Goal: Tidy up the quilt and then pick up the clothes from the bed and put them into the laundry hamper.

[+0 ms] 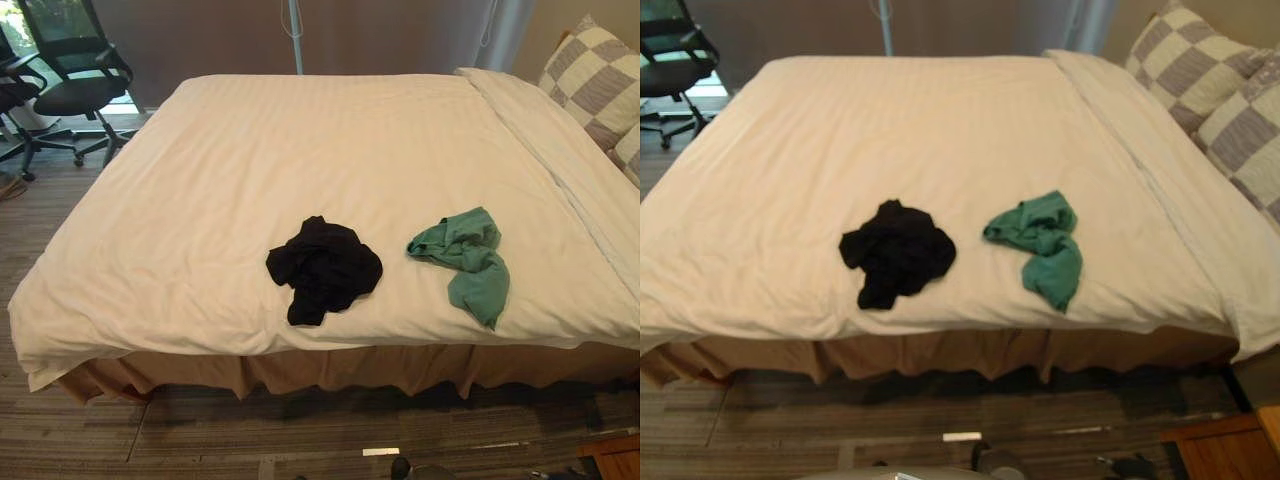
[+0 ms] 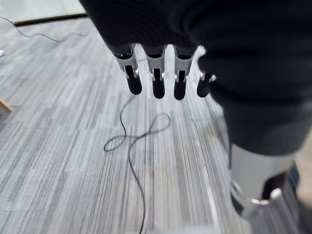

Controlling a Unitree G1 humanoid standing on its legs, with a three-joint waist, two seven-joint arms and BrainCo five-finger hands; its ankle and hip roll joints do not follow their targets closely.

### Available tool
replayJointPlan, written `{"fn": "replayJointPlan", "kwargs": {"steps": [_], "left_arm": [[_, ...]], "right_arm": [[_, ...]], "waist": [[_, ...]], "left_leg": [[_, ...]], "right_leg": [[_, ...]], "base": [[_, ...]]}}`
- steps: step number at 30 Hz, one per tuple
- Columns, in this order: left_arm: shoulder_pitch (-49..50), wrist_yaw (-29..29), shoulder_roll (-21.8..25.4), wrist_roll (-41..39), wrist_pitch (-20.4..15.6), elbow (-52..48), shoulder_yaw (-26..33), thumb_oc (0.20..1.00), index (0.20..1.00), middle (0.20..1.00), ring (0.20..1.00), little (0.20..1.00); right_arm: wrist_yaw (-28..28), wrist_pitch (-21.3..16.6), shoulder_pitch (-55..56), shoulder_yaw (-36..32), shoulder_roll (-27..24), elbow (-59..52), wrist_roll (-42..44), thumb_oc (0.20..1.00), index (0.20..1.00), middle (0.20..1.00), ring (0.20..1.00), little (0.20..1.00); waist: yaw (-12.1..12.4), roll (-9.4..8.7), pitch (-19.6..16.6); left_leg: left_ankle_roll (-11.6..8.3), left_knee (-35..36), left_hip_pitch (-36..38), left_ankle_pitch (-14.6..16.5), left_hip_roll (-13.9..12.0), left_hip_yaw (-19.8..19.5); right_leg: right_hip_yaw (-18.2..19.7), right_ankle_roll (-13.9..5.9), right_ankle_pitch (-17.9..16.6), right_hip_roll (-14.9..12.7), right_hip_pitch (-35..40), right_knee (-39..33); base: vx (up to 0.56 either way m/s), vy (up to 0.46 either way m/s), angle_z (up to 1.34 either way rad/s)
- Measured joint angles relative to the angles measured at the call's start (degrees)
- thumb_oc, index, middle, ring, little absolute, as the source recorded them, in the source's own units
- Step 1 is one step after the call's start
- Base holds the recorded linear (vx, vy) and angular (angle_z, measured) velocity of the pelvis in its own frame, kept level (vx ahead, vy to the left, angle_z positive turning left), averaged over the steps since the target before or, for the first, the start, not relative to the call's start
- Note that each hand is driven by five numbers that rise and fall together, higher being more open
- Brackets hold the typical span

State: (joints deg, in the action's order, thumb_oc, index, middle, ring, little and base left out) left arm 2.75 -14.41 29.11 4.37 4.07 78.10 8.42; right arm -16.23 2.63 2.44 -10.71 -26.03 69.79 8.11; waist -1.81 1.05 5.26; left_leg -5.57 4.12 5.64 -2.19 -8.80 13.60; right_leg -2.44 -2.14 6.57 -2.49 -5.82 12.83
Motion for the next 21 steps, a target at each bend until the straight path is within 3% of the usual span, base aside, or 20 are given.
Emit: {"fn": "replayJointPlan", "kwargs": {"steps": [4, 6, 7, 9, 10, 13, 16, 18, 19, 20, 21], "left_arm": [[0.3, -3.9, 9.4, -0.9, -0.5, -9.8, -1.2, 1.0, 1.0, 1.0, 1.0, 1.0], [1.7, -6.4, 12.9, 0.4, 0.1, -34.6, -2.1, 1.0, 1.0, 1.0, 1.0, 1.0], [3.9, -9.3, 15.8, 5.2, -3.8, -53.3, -1.6, 1.0, 1.0, 1.0, 1.0, 1.0], [2.7, -11.0, 18.3, 8.4, -6.6, -63.2, -1.2, 1.0, 1.0, 1.0, 1.0, 1.0], [0.2, -12.0, 18.5, 9.8, -8.9, -64.6, -1.2, 1.0, 1.0, 1.0, 1.0, 1.0], [-5.0, -12.5, 18.4, 10.4, -9.7, -63.0, -1.7, 1.0, 1.0, 1.0, 1.0, 1.0], [-10.5, -11.8, 18.8, 12.1, -10.1, -61.4, -8.6, 1.0, 1.0, 1.0, 1.0, 1.0], [-13.9, -10.3, 17.8, 14.4, -10.2, -61.2, -14.5, 1.0, 1.0, 1.0, 1.0, 1.0], [-15.5, -10.0, 17.6, 15.5, -9.9, -60.6, -18.0, 1.0, 1.0, 1.0, 1.0, 1.0], [-23.0, -8.9, 17.7, 17.5, -8.4, -55.4, -27.0, 1.0, 1.0, 1.0, 1.0, 1.0], [-25.3, -7.7, 16.9, 19.4, -8.8, -55.5, -28.5, 1.0, 1.0, 1.0, 1.0, 1.0]], "right_arm": [[-3.8, -1.8, 2.6, -2.3, -7.3, -6.5, 3.4, 1.0, 1.0, 1.0, 1.0, 1.0], [-5.4, -1.7, 6.5, -4.3, -9.8, -18.1, 3.0, 1.0, 1.0, 1.0, 1.0, 1.0], [-7.3, -2.9, 8.2, -5.2, -11.7, -26.6, 0.2, 1.0, 1.0, 1.0, 1.0, 1.0], [-7.7, -3.5, 8.1, -5.1, -15.0, -33.0, -3.6, 1.0, 1.0, 1.0, 1.0, 1.0], [-8.7, -4.6, 7.2, -4.9, -16.8, -34.2, -6.0, 1.0, 1.0, 1.0, 1.0, 1.0], [-8.7, -4.4, 3.8, -3.2, -18.8, -38.0, -10.7, 1.0, 1.0, 1.0, 1.0, 1.0], [-7.5, -5.0, 2.6, 3.1, -23.8, -45.3, -17.5, 1.0, 1.0, 1.0, 1.0, 1.0], [-6.7, -6.7, -2.4, 5.7, -24.2, -48.8, -22.2, 1.0, 1.0, 1.0, 1.0, 1.0], [-6.5, -6.2, -4.8, 8.5, -24.7, -49.5, -24.0, 1.0, 1.0, 1.0, 1.0, 1.0], [-5.7, -5.8, -13.8, 15.9, -26.5, -53.4, -25.8, 1.0, 1.0, 1.0, 1.0, 1.0], [-5.2, -7.8, -16.6, 16.3, -26.5, -56.7, -26.5, 1.0, 1.0, 1.0, 1.0, 1.0]], "waist": [[0.1, 1.04, -0.4], [0.1, 1.74, -0.2], [0.1, 1.75, -0.3], [0.0, 1.34, -0.1], [-0.3, 1.49, -0.1], [-1.7, 1.48, 0.0], [-2.7, 1.85, 0.1], [-2.8, 1.07, 1.3], [-3.5, 0.78, 1.9], [-4.0, 1.12, 3.7], [-5.0, 1.24, 5.6]], "left_leg": [[0.82, 0.0, 0.1, 0.2, 1.6, 0.3], [1.08, 0.0, -0.2, -0.1, 2.1, -0.3], [1.23, 0.1, -0.2, -0.5, 2.2, -0.5], [1.3, 0.2, 0.0, -0.4, 2.3, -0.4], [1.36, 0.4, 0.3, -0.4, 2.5, -0.3], [1.73, 0.5, 0.3, -0.1, 2.4, -0.2], [1.5, 0.5, -0.6, -0.7, 2.4, -0.2], [1.48, 0.5, -0.8, -1.0, 2.6, 0.2], [1.48, 0.5, -1.1, -1.0, 2.7, 0.7], [1.95, 0.5, -2.8, -1.7, 3.1, 1.9], [2.26, 0.5, -3.5, -2.1, 3.5, 2.1]], "right_leg": [[0.0, -1.37, -0.9, -1.8, 0.2, -0.3], [-0.7, -2.64, -1.8, -2.4, 1.1, -1.8], [-1.0, -3.08, -2.7, -2.6, 1.9, -3.4], [-1.0, -3.53, -3.9, -2.7, 3.0, -5.4], [-1.3, -3.68, -4.4, -2.9, 3.5, -6.4], [-1.6, -3.72, -5.7, -2.9, 4.3, -8.5], [-1.9, -3.75, -7.7, -2.8, 5.0, -12.0], [-1.6, -3.69, -10.1, -2.6, 6.4, -15.8], [-1.1, -3.68, -10.8, -2.5, 6.1, -17.0], [-0.1, -4.12, -12.2, -3.0, 4.4, -17.7], [0.1, -3.94, -13.3, -3.1, 3.2, -17.7]], "base": [[0.0, 0.0, -0.01], [0.0, -0.024, 0.16], [0.03, -0.021, 0.13], [0.0, -0.007, -0.04], [0.0, -0.027, -0.07], [0.01, -0.033, -0.04], [-0.01, -0.022, 0.0], [-0.09, -0.012, -0.15], [-0.19, -0.005, -0.3], [-0.15, -0.008, -0.26], [-0.19, -0.004, -0.27]]}}
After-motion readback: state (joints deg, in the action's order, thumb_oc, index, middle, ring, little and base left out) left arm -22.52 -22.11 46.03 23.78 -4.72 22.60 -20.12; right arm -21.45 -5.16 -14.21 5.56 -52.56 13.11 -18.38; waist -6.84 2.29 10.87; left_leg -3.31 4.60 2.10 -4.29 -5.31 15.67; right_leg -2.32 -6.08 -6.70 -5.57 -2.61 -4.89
